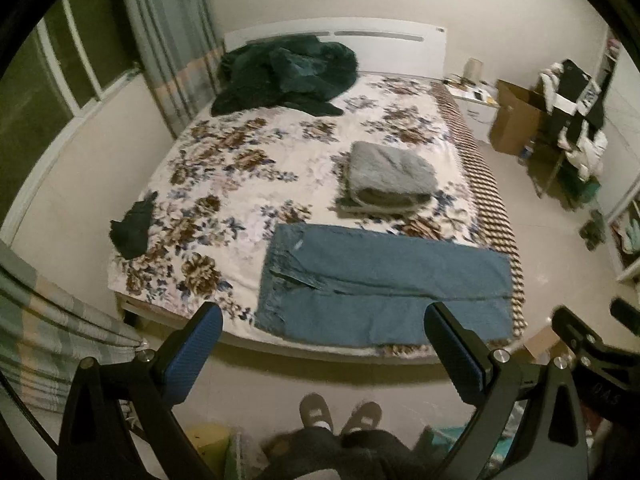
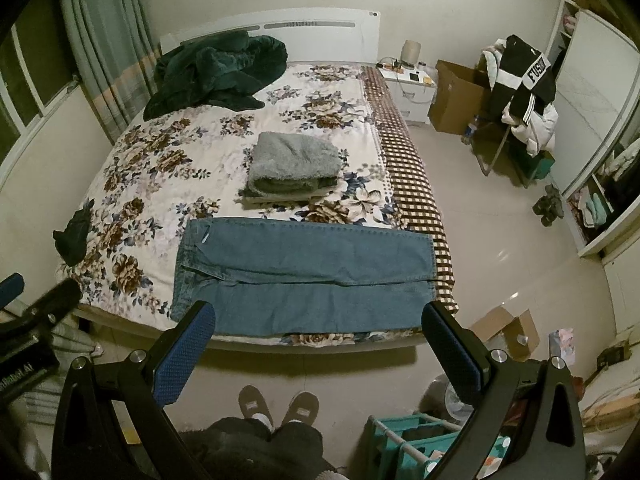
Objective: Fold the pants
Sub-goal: 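Grasp the jeans waistband with the left tool while the right tool grasps the hem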
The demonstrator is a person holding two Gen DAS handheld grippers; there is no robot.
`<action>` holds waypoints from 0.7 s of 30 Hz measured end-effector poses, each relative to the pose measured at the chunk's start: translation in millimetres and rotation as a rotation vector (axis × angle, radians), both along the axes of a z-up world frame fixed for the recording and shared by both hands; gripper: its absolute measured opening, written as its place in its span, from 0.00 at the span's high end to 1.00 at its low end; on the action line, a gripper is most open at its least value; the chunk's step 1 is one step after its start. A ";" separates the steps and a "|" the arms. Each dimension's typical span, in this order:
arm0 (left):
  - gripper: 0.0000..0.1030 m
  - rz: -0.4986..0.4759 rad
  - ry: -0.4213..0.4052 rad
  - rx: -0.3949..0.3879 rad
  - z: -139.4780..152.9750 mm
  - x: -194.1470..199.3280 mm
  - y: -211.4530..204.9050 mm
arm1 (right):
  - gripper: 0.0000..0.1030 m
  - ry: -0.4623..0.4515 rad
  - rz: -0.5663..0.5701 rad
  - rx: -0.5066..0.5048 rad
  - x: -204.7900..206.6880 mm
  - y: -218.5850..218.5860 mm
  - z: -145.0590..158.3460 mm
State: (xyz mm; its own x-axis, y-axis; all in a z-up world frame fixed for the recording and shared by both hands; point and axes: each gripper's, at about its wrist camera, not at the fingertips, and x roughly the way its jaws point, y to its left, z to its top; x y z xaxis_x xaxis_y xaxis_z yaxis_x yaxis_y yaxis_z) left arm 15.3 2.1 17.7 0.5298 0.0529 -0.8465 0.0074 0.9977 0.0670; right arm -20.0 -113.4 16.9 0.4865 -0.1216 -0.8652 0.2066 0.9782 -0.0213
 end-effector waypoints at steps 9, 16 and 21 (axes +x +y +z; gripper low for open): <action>0.00 0.116 0.029 0.102 -87.3 85.7 -3.7 | 0.00 0.079 -0.089 0.007 79.4 -63.3 -87.4; 0.00 0.143 0.173 0.148 -174.3 169.8 -3.7 | 0.00 0.197 -0.174 0.021 177.0 -121.8 -190.4; 0.00 0.150 0.294 0.143 -240.7 244.1 -0.1 | 0.00 0.298 -0.271 0.074 254.1 -153.9 -274.1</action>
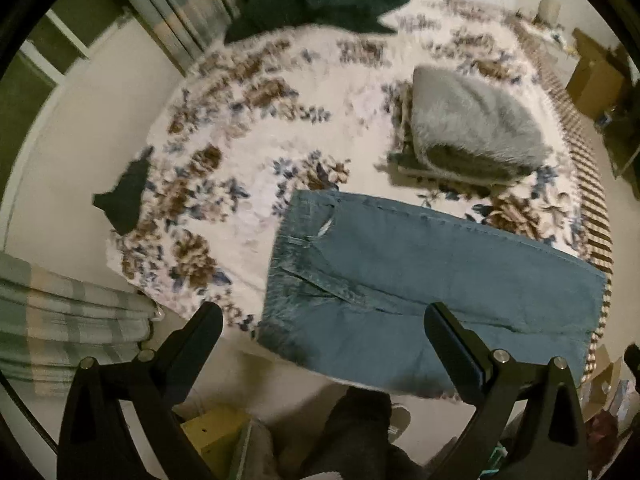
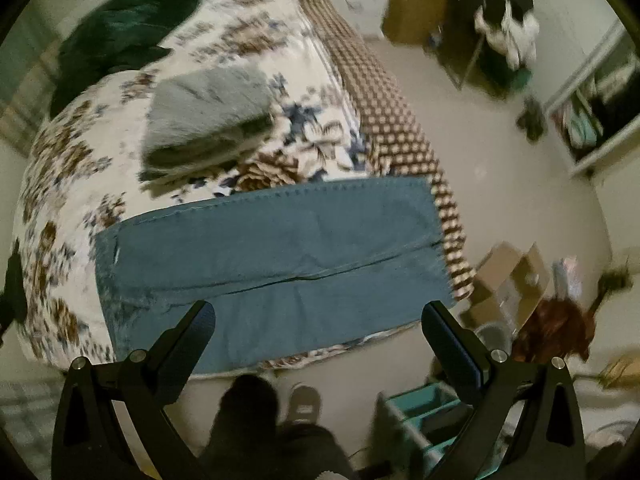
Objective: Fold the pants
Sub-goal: 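Grasp the jeans waistband with the left tool while the right tool grasps the hem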
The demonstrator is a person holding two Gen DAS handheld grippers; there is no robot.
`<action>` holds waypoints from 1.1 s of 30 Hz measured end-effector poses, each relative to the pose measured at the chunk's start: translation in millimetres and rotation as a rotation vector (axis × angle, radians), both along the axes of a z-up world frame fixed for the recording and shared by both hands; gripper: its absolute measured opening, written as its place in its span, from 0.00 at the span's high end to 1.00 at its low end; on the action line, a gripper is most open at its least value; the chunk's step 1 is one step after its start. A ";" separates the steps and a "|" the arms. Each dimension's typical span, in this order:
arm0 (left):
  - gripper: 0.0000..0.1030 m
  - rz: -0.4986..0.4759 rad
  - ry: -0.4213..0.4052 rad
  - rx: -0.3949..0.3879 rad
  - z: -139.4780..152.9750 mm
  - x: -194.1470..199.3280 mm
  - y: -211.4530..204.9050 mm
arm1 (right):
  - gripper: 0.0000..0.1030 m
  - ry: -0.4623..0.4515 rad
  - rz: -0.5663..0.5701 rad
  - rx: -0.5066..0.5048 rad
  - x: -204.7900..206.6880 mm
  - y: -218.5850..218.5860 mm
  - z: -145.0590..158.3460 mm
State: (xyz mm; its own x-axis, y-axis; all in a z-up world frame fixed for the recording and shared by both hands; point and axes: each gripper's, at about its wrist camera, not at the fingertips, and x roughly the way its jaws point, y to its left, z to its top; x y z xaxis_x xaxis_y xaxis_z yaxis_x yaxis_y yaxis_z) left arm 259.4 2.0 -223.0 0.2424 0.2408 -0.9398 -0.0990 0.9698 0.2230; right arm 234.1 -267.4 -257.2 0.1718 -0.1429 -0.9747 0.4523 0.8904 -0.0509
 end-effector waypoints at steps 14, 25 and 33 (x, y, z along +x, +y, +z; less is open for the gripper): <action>0.00 0.470 0.364 -0.226 -247.6 213.2 77.6 | 0.00 0.234 -0.431 0.157 150.5 -132.1 -250.4; 0.10 0.637 0.441 -0.153 -349.4 257.2 114.9 | 0.00 0.335 -0.683 0.220 189.1 -215.7 -392.0; 0.81 0.617 0.269 -0.190 -314.3 239.3 125.7 | 0.28 0.303 -0.765 0.304 196.7 -219.4 -427.8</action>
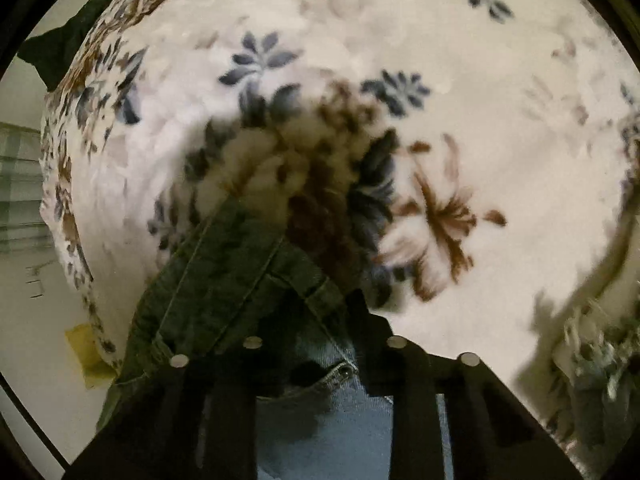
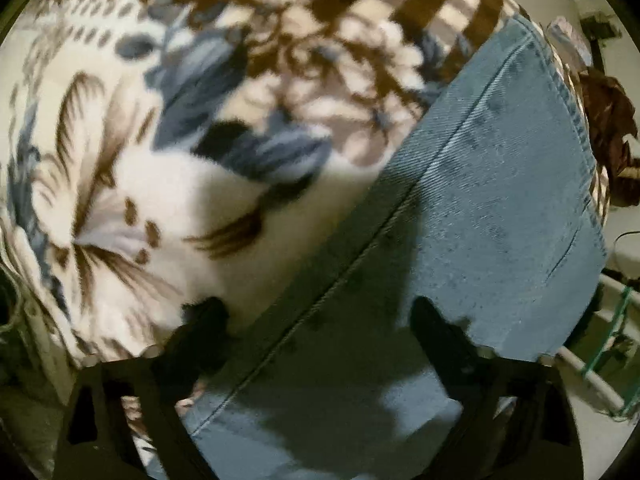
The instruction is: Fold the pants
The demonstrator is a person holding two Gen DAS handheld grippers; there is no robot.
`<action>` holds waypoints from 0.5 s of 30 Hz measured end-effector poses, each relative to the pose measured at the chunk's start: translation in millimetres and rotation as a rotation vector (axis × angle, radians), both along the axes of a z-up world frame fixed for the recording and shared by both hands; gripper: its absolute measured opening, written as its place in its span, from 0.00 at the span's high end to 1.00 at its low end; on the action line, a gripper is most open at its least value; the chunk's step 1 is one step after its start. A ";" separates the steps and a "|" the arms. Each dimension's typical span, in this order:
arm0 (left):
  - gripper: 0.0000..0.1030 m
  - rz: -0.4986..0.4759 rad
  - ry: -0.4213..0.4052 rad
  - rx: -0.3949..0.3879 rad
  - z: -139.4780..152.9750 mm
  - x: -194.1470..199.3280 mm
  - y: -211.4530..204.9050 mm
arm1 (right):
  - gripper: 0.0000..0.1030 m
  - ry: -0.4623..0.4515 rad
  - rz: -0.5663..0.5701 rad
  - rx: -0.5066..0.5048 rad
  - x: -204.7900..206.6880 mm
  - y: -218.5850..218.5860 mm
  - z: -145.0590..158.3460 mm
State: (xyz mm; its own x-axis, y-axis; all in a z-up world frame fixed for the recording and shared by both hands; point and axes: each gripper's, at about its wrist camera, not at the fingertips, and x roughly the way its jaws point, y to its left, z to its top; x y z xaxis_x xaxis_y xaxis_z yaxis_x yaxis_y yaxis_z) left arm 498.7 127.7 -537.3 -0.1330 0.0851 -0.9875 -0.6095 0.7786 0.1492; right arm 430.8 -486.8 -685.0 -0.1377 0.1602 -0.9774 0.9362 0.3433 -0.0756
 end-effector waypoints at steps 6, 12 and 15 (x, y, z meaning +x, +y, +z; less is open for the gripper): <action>0.84 -0.067 -0.141 -0.001 49.6 -31.8 -2.8 | 0.92 -0.080 0.008 -0.050 -8.0 11.1 28.9; 0.85 -0.059 -0.298 -0.032 108.5 -83.7 9.4 | 0.94 -0.219 0.066 -0.080 -37.9 45.5 89.7; 0.85 -0.060 -0.368 -0.038 130.1 -120.7 16.9 | 0.95 -0.302 0.077 -0.084 -58.4 50.0 116.4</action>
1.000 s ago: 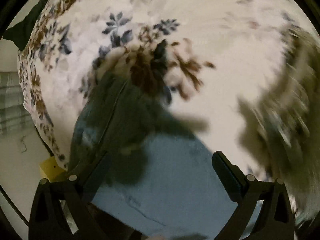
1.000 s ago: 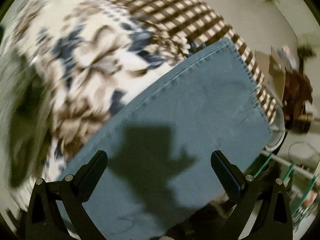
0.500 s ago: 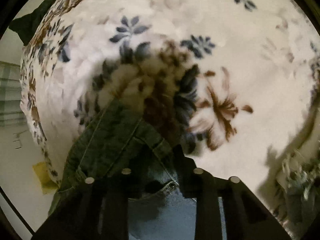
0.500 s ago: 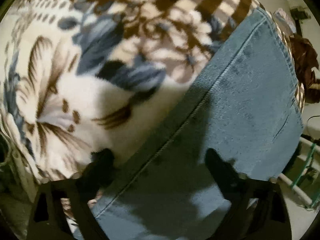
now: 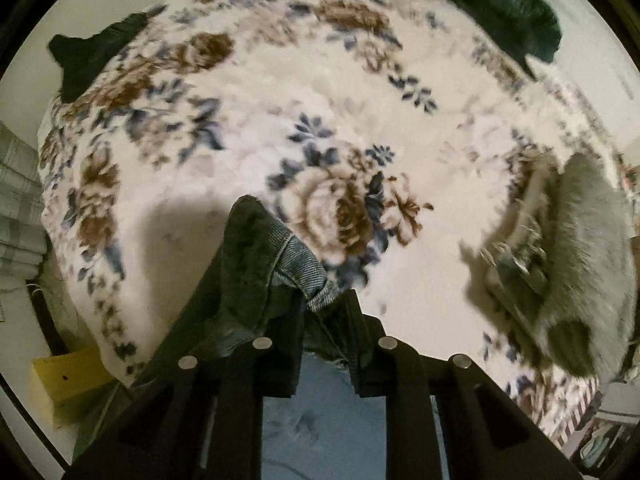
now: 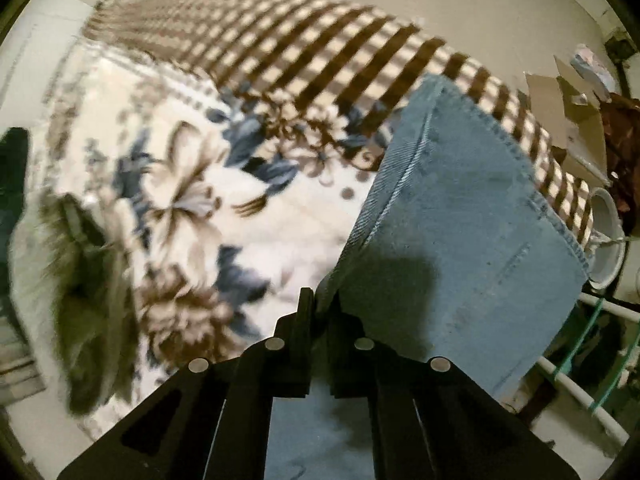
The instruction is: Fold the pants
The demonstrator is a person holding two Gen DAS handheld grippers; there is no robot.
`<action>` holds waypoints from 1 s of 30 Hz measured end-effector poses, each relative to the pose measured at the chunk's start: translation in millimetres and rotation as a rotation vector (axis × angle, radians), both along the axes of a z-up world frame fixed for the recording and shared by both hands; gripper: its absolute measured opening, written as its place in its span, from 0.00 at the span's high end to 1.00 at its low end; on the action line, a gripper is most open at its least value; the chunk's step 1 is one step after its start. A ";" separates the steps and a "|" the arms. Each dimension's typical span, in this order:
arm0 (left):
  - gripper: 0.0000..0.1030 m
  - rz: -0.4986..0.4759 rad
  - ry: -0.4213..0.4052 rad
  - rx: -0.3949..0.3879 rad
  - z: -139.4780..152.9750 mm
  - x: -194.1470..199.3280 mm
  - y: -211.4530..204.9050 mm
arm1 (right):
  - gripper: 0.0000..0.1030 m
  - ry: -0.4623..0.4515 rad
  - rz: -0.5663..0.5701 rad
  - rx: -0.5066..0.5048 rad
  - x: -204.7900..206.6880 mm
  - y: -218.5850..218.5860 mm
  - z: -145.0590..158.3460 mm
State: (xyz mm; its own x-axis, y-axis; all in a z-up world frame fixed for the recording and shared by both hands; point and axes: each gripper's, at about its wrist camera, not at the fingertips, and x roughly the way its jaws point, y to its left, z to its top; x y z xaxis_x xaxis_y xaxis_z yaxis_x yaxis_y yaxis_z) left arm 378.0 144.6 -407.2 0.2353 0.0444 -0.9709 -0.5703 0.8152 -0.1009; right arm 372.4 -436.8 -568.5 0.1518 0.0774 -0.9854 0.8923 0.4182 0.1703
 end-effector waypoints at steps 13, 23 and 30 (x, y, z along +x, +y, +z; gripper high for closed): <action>0.85 0.091 0.045 0.014 -49.2 -197.0 36.2 | 0.95 -0.277 0.208 -0.083 -173.8 -7.6 75.7; 0.85 0.094 0.187 0.058 -154.5 -232.1 30.2 | 0.95 -0.050 0.147 -0.012 -282.4 -17.1 -56.4; 0.82 0.021 0.162 0.165 -117.0 -231.6 12.3 | 0.78 -0.006 0.121 0.069 -302.1 -35.2 -84.5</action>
